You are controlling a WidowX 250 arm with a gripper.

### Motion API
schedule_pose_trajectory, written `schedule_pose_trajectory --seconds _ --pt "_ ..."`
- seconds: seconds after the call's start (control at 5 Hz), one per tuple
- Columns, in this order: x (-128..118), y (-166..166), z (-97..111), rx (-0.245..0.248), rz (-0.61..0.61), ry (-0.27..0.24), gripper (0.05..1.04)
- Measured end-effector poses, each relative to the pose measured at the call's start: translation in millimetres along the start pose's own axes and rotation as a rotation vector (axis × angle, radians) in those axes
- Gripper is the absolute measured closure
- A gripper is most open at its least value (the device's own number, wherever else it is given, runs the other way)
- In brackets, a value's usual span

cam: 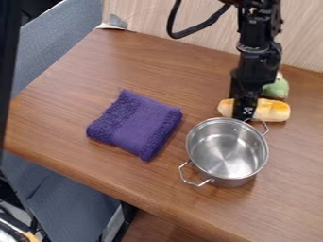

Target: Move the bread to the right side of the table

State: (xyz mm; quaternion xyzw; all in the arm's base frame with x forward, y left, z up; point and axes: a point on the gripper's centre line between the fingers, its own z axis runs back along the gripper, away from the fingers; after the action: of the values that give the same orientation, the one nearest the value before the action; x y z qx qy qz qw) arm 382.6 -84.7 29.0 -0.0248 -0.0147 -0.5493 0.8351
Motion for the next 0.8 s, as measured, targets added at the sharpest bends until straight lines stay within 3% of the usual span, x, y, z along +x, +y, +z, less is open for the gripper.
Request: schedule_pose_trajectory --seconds 0.2,0.4,0.6,0.8 --pt "-1 0 -1 0.017 0.024 0.026 0.07" --pt "-3 -2 5 0.037 0.044 0.047 0.075" --pt "-5 -2 32 0.108 0.065 0.055 0.079" --pt "-4 -8 64 0.162 0.075 -0.025 0.079"
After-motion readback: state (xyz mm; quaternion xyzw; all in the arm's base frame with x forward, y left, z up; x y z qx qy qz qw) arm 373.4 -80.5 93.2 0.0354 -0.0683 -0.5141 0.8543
